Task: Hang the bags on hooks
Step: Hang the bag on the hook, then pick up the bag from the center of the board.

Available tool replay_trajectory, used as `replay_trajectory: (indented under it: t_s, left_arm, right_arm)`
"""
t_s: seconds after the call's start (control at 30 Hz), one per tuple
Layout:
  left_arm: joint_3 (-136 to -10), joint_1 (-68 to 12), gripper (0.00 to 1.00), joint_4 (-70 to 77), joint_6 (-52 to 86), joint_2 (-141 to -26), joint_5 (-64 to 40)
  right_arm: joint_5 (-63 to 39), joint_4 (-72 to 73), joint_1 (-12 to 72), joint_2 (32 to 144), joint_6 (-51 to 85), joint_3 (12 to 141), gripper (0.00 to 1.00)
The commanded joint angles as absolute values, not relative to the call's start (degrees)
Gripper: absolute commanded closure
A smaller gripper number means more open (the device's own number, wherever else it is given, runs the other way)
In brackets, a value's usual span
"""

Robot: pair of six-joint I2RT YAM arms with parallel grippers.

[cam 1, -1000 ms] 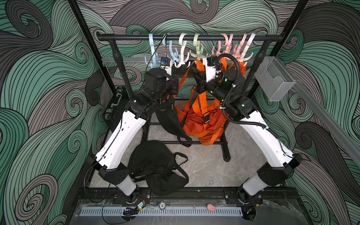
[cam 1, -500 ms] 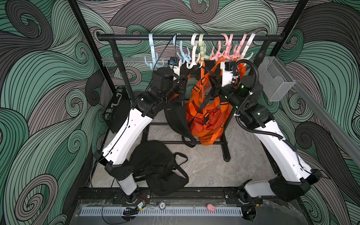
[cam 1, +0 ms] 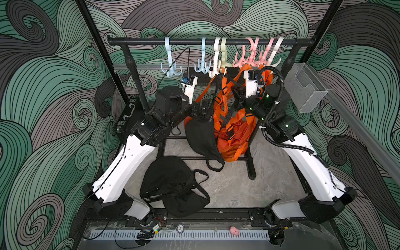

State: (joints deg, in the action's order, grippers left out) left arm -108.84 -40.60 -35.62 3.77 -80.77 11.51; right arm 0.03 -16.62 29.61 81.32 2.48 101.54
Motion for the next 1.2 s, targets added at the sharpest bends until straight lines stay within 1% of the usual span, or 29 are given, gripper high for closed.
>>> replay_trajectory:
  t_s: [0.0, 0.07, 0.13, 0.17, 0.2, 0.3, 0.43, 0.5, 0.6, 0.73, 0.8, 0.87, 0.97, 1.0, 1.17]
  left_arm:
    - [-101.80, -40.84, 0.01, -32.42, 0.65, -75.41, 14.75]
    - [-94.62, -40.71, 0.01, -28.06, -0.27, -70.59, 17.68]
    - [-87.20, -40.61, 0.01, -23.59, -1.83, -65.39, 21.51]
    - [-83.42, -40.51, 0.01, -22.01, -2.19, -63.00, 24.31]
    - [-80.45, -40.16, 0.01, -20.59, -2.26, -61.00, 26.71]
    - [-75.26, -38.84, 0.01, -21.45, -2.18, -57.76, 32.42]
    - [-67.51, -36.70, 0.01, -20.43, 1.02, -51.78, 39.28]
    - [-63.13, -34.69, 0.01, -19.99, 4.70, -47.98, 40.78]
    - [-58.38, -33.17, 0.02, -19.84, 6.91, -44.23, 43.93]
    - [-55.26, -32.88, 0.01, -16.97, 6.57, -41.00, 47.03]
    - [-55.11, -32.81, 0.01, -16.69, 6.77, -40.97, 46.73]
    - [-55.11, -32.78, 0.01, -17.26, 7.25, -41.75, 46.50]
    - [-55.20, -32.70, 0.01, -18.18, 7.91, -42.09, 45.43]
    - [-55.20, -32.74, 0.01, -18.25, 7.71, -41.87, 45.33]
    - [-54.59, -32.70, 0.01, -17.56, 6.68, -40.96, 45.54]
  right_arm:
    - [-0.34, -17.49, 29.44, 80.41, 2.60, 102.86, 0.63]
    - [-0.18, -18.08, 29.87, 80.08, 1.84, 103.48, 0.48]
    - [1.24, -18.91, 30.38, 79.38, 0.46, 104.23, 0.38]
    - [2.83, -19.07, 30.55, 78.76, 0.01, 104.30, 0.29]
    - [4.23, -18.63, 30.82, 77.76, -0.36, 103.66, 0.25]
    - [7.42, -17.77, 32.64, 74.33, -1.76, 101.60, 0.21]
    - [10.94, -19.29, 41.24, 70.55, -5.97, 97.25, 0.20]
    - [12.48, -18.99, 47.73, 68.05, -6.32, 91.44, 0.20]
    - [10.54, -18.65, 54.61, 65.83, -1.68, 81.30, 0.20]
    - [5.69, -16.20, 61.99, 68.25, 2.75, 67.76, 0.22]
    - [3.65, -14.79, 63.21, 71.21, 5.13, 62.60, 0.23]
    - [4.92, -15.20, 62.93, 74.89, 5.93, 59.42, 0.25]
    - [5.55, -17.28, 61.06, 82.06, 10.10, 57.55, 0.36]
    - [6.56, -17.49, 61.01, 83.99, 11.90, 57.09, 0.37]
    - [10.26, -17.33, 60.96, 92.09, 19.13, 55.55, 0.36]
